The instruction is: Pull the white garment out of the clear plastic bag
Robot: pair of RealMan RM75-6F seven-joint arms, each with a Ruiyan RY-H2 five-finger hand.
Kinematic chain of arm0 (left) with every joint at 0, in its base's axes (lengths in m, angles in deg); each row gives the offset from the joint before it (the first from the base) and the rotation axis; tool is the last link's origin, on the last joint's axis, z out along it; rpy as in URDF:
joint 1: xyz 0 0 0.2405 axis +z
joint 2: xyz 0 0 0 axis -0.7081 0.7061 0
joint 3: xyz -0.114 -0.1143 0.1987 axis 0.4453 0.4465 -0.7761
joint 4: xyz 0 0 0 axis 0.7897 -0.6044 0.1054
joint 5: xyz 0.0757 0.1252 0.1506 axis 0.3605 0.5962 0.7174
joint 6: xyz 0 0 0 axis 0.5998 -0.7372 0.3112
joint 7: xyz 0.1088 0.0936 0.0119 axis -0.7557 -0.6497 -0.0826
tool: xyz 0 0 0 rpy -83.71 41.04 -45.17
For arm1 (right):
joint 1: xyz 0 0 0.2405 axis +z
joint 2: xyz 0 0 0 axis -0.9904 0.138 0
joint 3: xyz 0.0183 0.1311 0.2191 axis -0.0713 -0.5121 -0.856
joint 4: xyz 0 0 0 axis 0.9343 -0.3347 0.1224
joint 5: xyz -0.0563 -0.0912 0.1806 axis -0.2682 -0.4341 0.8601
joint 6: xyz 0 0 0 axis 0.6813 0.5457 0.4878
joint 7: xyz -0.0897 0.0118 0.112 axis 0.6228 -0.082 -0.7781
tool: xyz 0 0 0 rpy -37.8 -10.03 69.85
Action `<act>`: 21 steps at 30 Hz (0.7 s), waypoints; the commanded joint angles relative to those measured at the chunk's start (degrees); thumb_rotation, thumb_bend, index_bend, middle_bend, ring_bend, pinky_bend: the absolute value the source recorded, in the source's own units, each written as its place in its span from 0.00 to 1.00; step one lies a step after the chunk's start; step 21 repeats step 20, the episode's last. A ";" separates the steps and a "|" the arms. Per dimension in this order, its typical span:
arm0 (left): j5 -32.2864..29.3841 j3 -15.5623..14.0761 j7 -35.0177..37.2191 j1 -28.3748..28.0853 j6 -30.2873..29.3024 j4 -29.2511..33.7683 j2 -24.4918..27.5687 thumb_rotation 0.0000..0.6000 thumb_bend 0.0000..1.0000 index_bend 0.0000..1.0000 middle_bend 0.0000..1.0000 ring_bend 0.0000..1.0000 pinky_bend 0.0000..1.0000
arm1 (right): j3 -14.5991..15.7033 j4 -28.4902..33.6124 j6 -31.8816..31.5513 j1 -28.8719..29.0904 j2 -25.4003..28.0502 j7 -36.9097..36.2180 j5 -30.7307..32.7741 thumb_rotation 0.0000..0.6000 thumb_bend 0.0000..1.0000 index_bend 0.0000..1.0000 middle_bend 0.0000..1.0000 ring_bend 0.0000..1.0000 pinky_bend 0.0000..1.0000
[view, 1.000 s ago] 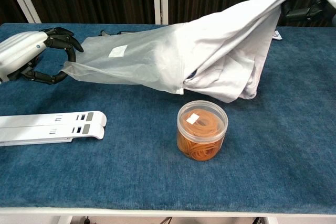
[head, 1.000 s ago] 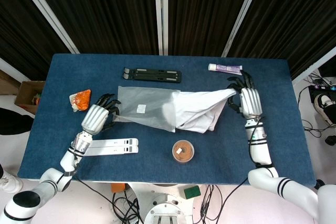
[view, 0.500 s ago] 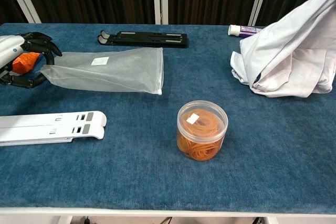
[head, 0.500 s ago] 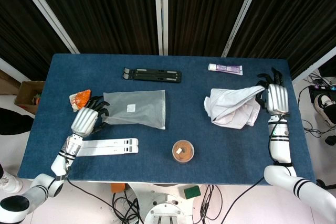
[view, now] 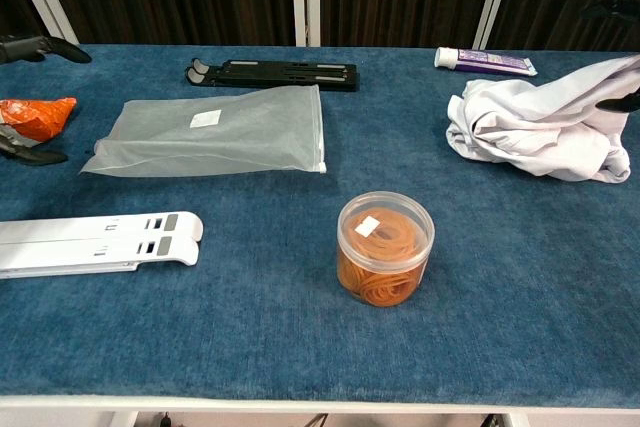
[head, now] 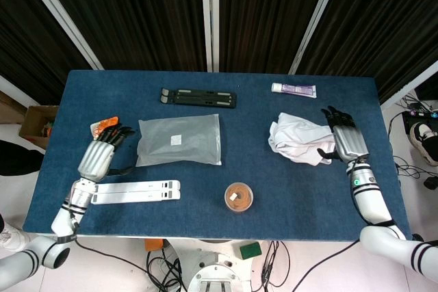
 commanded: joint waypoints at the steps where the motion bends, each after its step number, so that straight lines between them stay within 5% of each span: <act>1: -3.64 0.18 -6.51 4.25 -1.02 9.28 8.95 1.00 0.09 0.19 0.15 0.08 0.13 | 1.36 4.88 -4.10 -3.90 6.03 -9.59 -10.14 1.00 0.21 0.04 0.10 0.00 0.01; 5: -6.42 -0.44 -9.28 8.04 -2.33 14.93 14.36 1.00 0.09 0.19 0.15 0.08 0.13 | 3.80 5.51 -10.30 -7.68 9.49 -15.31 -18.54 1.00 0.28 0.10 0.14 0.00 0.05; 9: -7.85 -1.63 -11.01 12.54 -5.45 19.54 18.00 1.00 0.09 0.20 0.15 0.08 0.13 | 6.92 4.31 -18.15 -12.11 10.04 -10.02 -22.74 1.00 0.30 0.11 0.14 0.00 0.05; 21: -4.98 -5.36 -15.28 23.19 -16.22 24.98 19.25 1.00 0.09 0.22 0.16 0.08 0.13 | 12.95 0.75 -26.22 -19.17 7.44 -12.41 -27.55 1.00 0.30 0.11 0.12 0.00 0.05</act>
